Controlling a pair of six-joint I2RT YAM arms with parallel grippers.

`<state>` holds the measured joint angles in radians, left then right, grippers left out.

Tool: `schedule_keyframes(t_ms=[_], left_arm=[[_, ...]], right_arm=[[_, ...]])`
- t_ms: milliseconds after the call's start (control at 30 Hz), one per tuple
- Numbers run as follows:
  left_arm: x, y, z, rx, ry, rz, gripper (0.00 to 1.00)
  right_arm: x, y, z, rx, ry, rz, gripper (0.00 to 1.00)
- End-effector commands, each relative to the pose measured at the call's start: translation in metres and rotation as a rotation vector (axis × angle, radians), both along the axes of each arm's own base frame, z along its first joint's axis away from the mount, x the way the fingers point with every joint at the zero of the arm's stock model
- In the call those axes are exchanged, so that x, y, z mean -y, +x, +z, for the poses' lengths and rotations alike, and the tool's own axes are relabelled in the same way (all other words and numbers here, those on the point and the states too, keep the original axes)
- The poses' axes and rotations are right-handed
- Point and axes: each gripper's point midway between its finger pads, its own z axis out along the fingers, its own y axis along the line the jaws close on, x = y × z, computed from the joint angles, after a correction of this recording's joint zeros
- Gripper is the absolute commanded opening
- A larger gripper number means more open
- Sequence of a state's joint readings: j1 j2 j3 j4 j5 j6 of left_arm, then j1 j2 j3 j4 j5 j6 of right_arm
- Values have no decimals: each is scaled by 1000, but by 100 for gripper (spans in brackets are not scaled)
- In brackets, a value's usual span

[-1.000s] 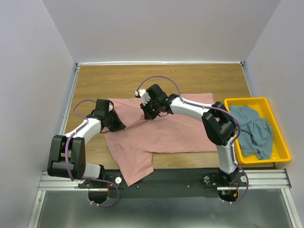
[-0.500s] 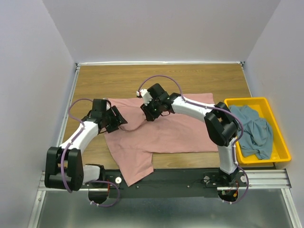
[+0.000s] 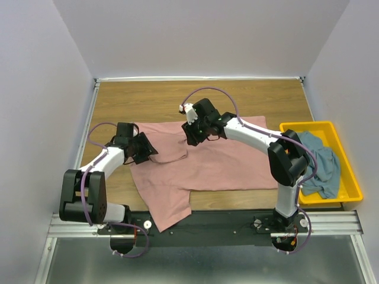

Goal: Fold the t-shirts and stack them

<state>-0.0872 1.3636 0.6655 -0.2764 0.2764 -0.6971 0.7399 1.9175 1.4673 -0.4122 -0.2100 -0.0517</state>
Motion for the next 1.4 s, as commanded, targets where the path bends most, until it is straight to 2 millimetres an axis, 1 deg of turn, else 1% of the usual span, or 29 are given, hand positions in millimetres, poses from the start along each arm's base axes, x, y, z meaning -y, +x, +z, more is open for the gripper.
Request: schedule_keyframes(t_ms=[0,67,167,200,333,400,467,500,633,667,733,767,800,833,900,933,967,1000,1033,1067,1100,1133,1167,1200,1233,1267,1300,1333,1367], left_arm=[[13,8,4,40,-39,-56,61],[16,6,0,26,-49,-66,61],[23,5,4,31,-73,-92,55],[27,5,10,41,-89,-102,52],[30,0,28,41,-100,-117,50],[27,-5,40,43,-80,-114,45],[22,-9,48,46,-58,-106,38],[16,-12,53,41,-28,-87,31],[-5,-25,44,-2,41,-33,30],[-9,-31,38,-20,48,-30,30],[-18,-32,35,-26,43,-4,30],[-21,-31,35,-20,46,5,30],[-28,-27,38,0,60,24,32],[-30,-22,42,22,70,35,33],[-38,1,54,113,99,67,38],[-38,9,54,125,91,77,40],[-35,26,65,188,73,78,41],[-41,38,61,185,69,103,41],[-42,48,61,195,65,112,41],[-42,57,59,201,62,118,41],[-44,77,67,247,68,126,39],[-45,85,48,197,80,123,37],[-48,94,43,187,90,119,35],[-47,111,35,171,91,108,31],[-47,119,32,168,97,103,25],[-49,126,28,164,106,99,25],[-50,139,35,186,112,99,24],[-51,144,22,159,119,97,24],[-52,154,27,175,125,96,24]], right_arm=[[11,2,0,-13,3,-51,49],[12,4,-1,-14,7,-60,49],[14,4,-4,-21,5,-69,49],[14,5,-4,-18,7,-72,49],[19,9,-6,-9,4,-89,49],[19,11,-5,-3,6,-93,49],[22,12,-6,-5,5,-100,49],[23,12,-4,-16,19,-126,49],[30,15,-5,-27,31,-158,49],[34,18,-5,-29,35,-168,49],[41,22,-4,-34,40,-198,49],[48,27,-1,-32,46,-223,49],[53,28,-3,-46,54,-246,49],[64,36,0,-47,65,-286,49],[77,45,6,-52,105,-335,49],[96,53,1,-76,121,-402,49],[102,59,10,-67,162,-427,49],[111,63,12,-86,193,-472,49],[121,67,12,-97,215,-505,49],[144,76,10,-112,238,-567,48],[150,80,14,-118,280,-582,48],[170,88,14,-135,317,-654,47],[180,92,13,-143,338,-690,47],[185,94,11,-168,378,-723,47],[194,97,11,-174,400,-753,46],[210,103,9,-178,419,-799,46],[216,105,7,-179,431,-822,46],[222,107,6,-185,441,-846,46],[233,111,3,-186,441,-878,46]])
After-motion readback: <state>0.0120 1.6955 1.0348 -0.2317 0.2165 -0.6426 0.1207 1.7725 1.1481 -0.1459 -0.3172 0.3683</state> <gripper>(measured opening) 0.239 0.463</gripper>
